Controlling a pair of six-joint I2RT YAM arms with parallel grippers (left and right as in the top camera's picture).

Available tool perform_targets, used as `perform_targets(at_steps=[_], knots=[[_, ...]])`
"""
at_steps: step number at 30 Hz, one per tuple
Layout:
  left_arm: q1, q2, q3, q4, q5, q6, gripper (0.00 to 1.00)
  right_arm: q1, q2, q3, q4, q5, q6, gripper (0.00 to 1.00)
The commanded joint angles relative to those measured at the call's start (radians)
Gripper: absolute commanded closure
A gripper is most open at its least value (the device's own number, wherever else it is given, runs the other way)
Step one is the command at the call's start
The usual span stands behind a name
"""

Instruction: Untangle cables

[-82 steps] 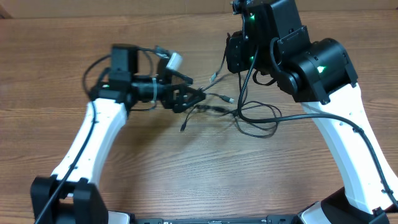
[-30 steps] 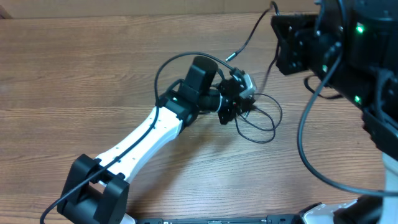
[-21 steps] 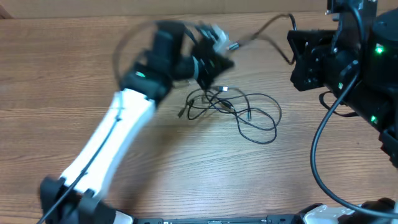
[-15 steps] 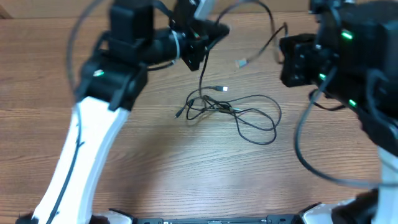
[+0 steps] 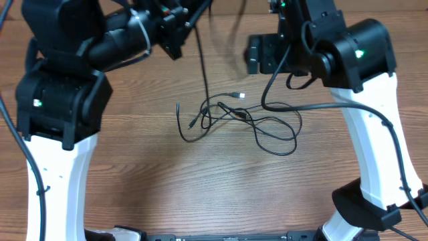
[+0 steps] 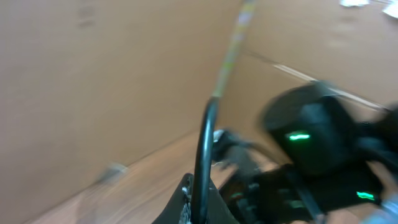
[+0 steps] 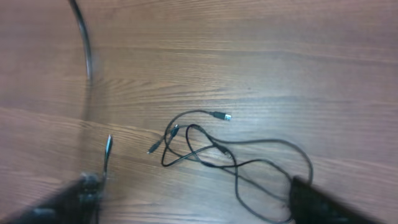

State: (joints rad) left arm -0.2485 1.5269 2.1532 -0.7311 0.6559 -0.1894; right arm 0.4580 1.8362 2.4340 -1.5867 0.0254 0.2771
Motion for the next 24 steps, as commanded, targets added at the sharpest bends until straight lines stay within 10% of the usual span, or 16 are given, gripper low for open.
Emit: perform_targets(at_steps=[1, 10, 16, 24], knots=[[0.041, 0.003, 0.016, -0.038, -0.243, -0.044, 0.96, -0.006, -0.016, 0.007, 0.063, -0.066, -0.111, 0.00], [0.039, 0.026, 0.015, -0.074, -0.712, -0.188, 0.96, -0.003, 0.024, 0.007, 0.135, -0.175, -0.197, 0.05], [0.039, 0.087, 0.015, -0.123, -0.702, -0.374, 0.96, 0.048, 0.027, 0.007, 0.260, -0.462, -0.568, 0.06], [0.039, 0.113, 0.016, -0.098, -0.329, -0.605, 0.96, 0.070, 0.070, 0.006, 0.481, -0.476, -0.682, 0.19]])
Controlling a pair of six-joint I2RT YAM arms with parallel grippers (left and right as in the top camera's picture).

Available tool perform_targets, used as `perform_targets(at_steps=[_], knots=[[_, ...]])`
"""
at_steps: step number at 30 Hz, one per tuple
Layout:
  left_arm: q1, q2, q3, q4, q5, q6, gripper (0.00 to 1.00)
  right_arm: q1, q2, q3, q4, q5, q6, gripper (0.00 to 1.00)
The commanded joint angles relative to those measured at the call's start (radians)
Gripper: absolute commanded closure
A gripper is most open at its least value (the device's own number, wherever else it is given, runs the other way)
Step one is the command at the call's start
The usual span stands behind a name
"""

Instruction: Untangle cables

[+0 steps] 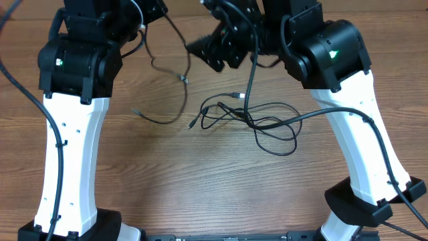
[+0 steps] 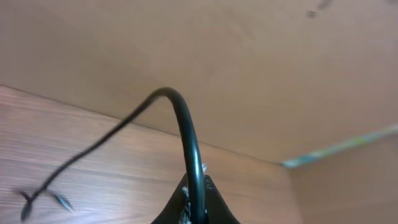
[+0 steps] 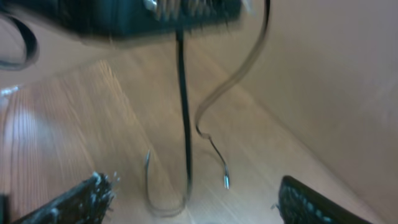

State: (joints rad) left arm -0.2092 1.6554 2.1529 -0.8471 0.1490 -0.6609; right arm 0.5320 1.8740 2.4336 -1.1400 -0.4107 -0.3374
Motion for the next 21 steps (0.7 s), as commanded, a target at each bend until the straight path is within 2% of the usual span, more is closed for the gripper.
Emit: perform_targets(at_steps=[1, 5, 6, 8, 11, 13, 14, 15, 16, 18, 21], knots=[[0.000, -0.016, 0.018, 0.023, 0.220, -0.145, 0.96, -0.004, 0.043, 0.007, 0.047, -0.055, -0.068, 0.19], [0.000, -0.016, 0.018, 0.044, 0.314, -0.172, 0.96, -0.003, 0.094, 0.007, 0.065, -0.097, -0.056, 0.19], [0.000, -0.016, 0.018, 0.045, 0.327, -0.174, 0.96, -0.004, 0.104, 0.007, 0.064, -0.096, -0.057, 0.27], [0.000, -0.016, 0.018, 0.043, 0.338, -0.171, 0.96, -0.004, 0.121, 0.007, 0.061, -0.067, -0.056, 0.96], [0.002, -0.016, 0.018, 0.043, 0.330, -0.100, 0.96, -0.004, 0.132, 0.007, 0.060, 0.016, -0.045, 0.96], [0.008, -0.016, 0.018, 0.036, 0.309, 0.008, 0.96, -0.017, 0.132, 0.007, 0.079, 0.110, -0.033, 0.96], [0.009, -0.016, 0.018, 0.023, 0.287, 0.068, 0.89, -0.029, 0.131, 0.007, 0.100, 0.170, -0.033, 0.96], [0.008, -0.015, 0.018, 0.000, 0.254, 0.137, 0.57, -0.051, 0.131, 0.007, 0.136, 0.241, -0.033, 0.96], [0.008, -0.015, 0.018, -0.016, 0.230, 0.185, 0.00, -0.068, 0.131, 0.007, 0.162, 0.274, -0.033, 0.96], [0.006, -0.015, 0.018, -0.058, 0.183, 0.285, 0.00, -0.135, 0.131, 0.007, 0.258, 0.306, -0.030, 0.96], [-0.006, -0.008, 0.017, -0.082, 0.155, 0.333, 0.00, -0.254, 0.131, 0.008, 0.370, 0.306, -0.016, 0.96]])
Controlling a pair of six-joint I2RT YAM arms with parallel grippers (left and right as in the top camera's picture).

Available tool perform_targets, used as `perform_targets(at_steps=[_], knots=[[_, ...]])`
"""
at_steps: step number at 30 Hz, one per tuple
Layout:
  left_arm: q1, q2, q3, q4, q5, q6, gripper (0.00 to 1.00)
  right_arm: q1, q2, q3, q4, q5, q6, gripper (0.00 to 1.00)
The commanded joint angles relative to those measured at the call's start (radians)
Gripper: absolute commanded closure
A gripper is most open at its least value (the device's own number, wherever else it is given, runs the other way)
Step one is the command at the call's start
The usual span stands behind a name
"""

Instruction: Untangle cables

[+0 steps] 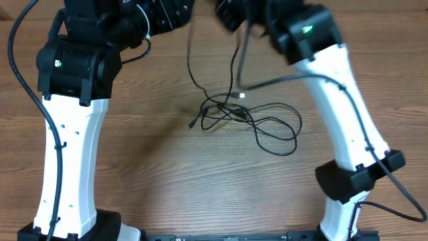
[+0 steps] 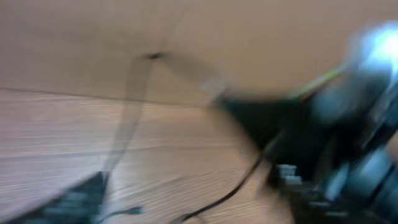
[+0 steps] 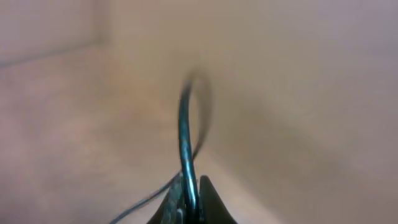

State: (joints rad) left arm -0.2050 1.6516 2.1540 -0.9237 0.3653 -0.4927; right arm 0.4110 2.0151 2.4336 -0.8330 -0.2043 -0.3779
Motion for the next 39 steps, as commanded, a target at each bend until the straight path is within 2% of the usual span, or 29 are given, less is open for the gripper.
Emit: perform_targets(at_steps=[1, 5, 7, 11, 15, 20, 22, 24, 27, 31, 33, 35, 36, 39], knots=[[-0.016, -0.002, 0.016, -0.007, -0.061, 0.165, 0.00, -0.185, -0.010, 0.008, 0.097, 0.100, 0.031, 0.96], [-0.059, 0.012, 0.016, -0.008, -0.062, 0.212, 0.00, -0.362, -0.003, 0.008, 0.243, 0.133, 0.029, 0.96], [-0.091, 0.020, 0.014, -0.020, -0.058, 0.287, 0.00, -0.453, 0.008, 0.008, 0.369, 0.172, 0.029, 0.96], [-0.189, 0.024, 0.014, -0.076, -0.061, 0.608, 0.00, -0.617, 0.059, 0.008, 0.680, 0.099, -0.016, 0.96], [-0.296, 0.025, 0.014, -0.068, -0.123, 0.828, 0.00, -0.743, 0.147, 0.008, 0.990, 0.002, -0.070, 0.96], [-0.387, 0.031, 0.014, 0.019, -0.346, 0.829, 0.00, -0.814, 0.280, 0.008, 1.192, 0.000, -0.070, 0.96], [-0.399, 0.036, 0.014, 0.060, -0.388, 0.829, 0.00, -0.832, 0.340, 0.008, 1.195, 0.000, -0.063, 0.96], [-0.399, 0.040, 0.014, 0.084, -0.399, 0.829, 0.00, -0.860, 0.414, 0.008, 1.175, -0.031, 0.007, 0.96], [-0.399, 0.043, 0.014, 0.104, -0.398, 0.784, 0.00, -0.912, 0.533, 0.008, 1.199, -0.085, 0.161, 0.96], [-0.399, 0.043, 0.014, 0.098, -0.399, 0.731, 0.00, -0.971, 0.686, 0.008, 1.218, -0.066, 0.378, 0.96], [-0.397, 0.044, 0.014, 0.086, -0.401, 0.730, 0.00, -0.993, 0.736, 0.008, 1.199, 0.012, 0.581, 0.96], [-0.397, 0.046, 0.014, 0.083, -0.417, 0.720, 0.00, -1.024, 0.764, 0.008, 1.139, 0.046, 0.895, 0.96], [-0.397, 0.049, 0.014, 0.080, -0.421, 0.719, 0.00, -1.049, 0.771, 0.008, 1.091, 0.033, 1.122, 0.96], [-0.397, 0.057, 0.014, 0.052, -0.420, 0.713, 0.00, -1.092, 0.771, 0.008, 1.028, -0.029, 1.401, 0.96]])
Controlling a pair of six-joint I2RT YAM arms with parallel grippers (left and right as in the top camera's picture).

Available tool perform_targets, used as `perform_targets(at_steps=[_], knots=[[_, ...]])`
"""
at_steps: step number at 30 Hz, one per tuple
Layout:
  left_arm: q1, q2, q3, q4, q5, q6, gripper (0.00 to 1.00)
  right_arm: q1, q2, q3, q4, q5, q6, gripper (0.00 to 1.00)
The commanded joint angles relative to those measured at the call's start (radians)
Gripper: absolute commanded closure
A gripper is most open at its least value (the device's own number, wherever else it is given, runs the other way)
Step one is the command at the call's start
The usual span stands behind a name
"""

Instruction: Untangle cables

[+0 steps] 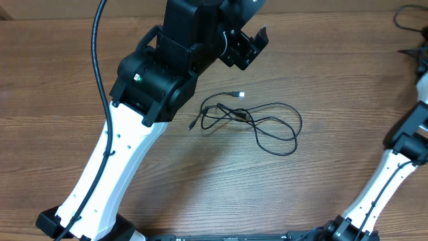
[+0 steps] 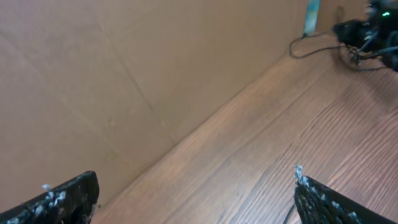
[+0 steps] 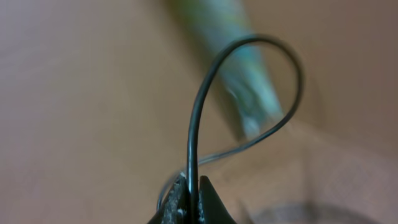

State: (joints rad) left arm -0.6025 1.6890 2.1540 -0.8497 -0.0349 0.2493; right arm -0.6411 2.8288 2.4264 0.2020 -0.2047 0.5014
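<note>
A tangle of thin black cables (image 1: 249, 119) lies in the middle of the wooden table (image 1: 80, 73), one white-tipped plug at its top. My left gripper (image 1: 246, 44) (image 2: 192, 182) hangs open above the table's far side with nothing between its fingers. My right gripper (image 3: 189, 186) is shut on a separate black cable (image 3: 200, 102), which loops above the jaws. In the overhead view that cable (image 1: 404, 15) shows at the far right corner, away from the tangle. The left wrist view catches it too, as a distant cable (image 2: 317, 45).
A cardboard wall (image 2: 124, 74) runs along the table's back edge. My left arm (image 1: 160, 73) crosses the table from the front left to the back middle. My right arm (image 1: 401, 154) stands at the right edge.
My right gripper, shut on the black cable, was above the back middle of the table and is now at the far right corner. My left arm has swung over the middle, its gripper open.
My left gripper was shut on a black cable rising from the tangle. It then held that cable off to the left, clear of the pile, with my right gripper open nearby. Later my right gripper was shut on the cable and my left was open. The cable is now at the far right.
</note>
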Motion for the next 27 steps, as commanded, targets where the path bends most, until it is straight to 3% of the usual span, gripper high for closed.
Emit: perform_targets(at_steps=[1, 2, 3, 4, 5, 11, 14, 17, 20, 24, 27], knots=[[0.000, 0.023, 0.014, -0.037, -0.020, -0.029, 0.00, -0.048, -0.042, 0.015, -0.005, -0.053, 0.570, 0.96], [0.000, 0.024, 0.014, -0.051, -0.020, -0.029, 0.00, -0.056, -0.042, 0.015, -0.004, -0.074, 0.604, 0.96], [0.000, 0.029, 0.014, -0.066, -0.020, -0.029, 0.00, -0.060, -0.042, 0.015, -0.003, -0.087, 0.615, 0.84], [0.001, 0.032, 0.014, -0.079, -0.020, -0.029, 0.00, -0.062, -0.042, 0.015, -0.001, -0.103, 0.623, 0.25], [0.001, 0.037, 0.014, -0.090, -0.020, -0.029, 0.00, -0.064, -0.043, 0.015, 0.013, -0.136, 0.633, 0.00], [0.002, 0.048, 0.014, -0.150, -0.017, -0.029, 0.00, -0.051, -0.073, 0.017, 0.436, -0.449, 0.651, 0.01], [0.002, 0.050, 0.014, -0.171, -0.017, -0.029, 0.00, -0.025, -0.157, 0.017, 0.418, -0.473, 0.606, 0.00], [0.002, 0.050, 0.014, -0.192, -0.017, -0.029, 0.00, 0.013, -0.259, 0.017, 0.184, -0.492, 0.444, 0.00], [0.002, 0.050, 0.014, -0.199, -0.021, -0.029, 0.00, 0.083, -0.353, 0.017, -0.149, -0.416, 0.144, 0.00], [0.009, 0.050, 0.014, -0.195, -0.021, -0.029, 0.00, 0.225, -0.433, 0.017, -0.568, -0.063, -0.226, 0.00], [0.023, 0.050, 0.014, -0.201, -0.020, -0.050, 0.00, 0.321, -0.444, 0.017, -0.761, 0.156, -0.336, 0.00]])
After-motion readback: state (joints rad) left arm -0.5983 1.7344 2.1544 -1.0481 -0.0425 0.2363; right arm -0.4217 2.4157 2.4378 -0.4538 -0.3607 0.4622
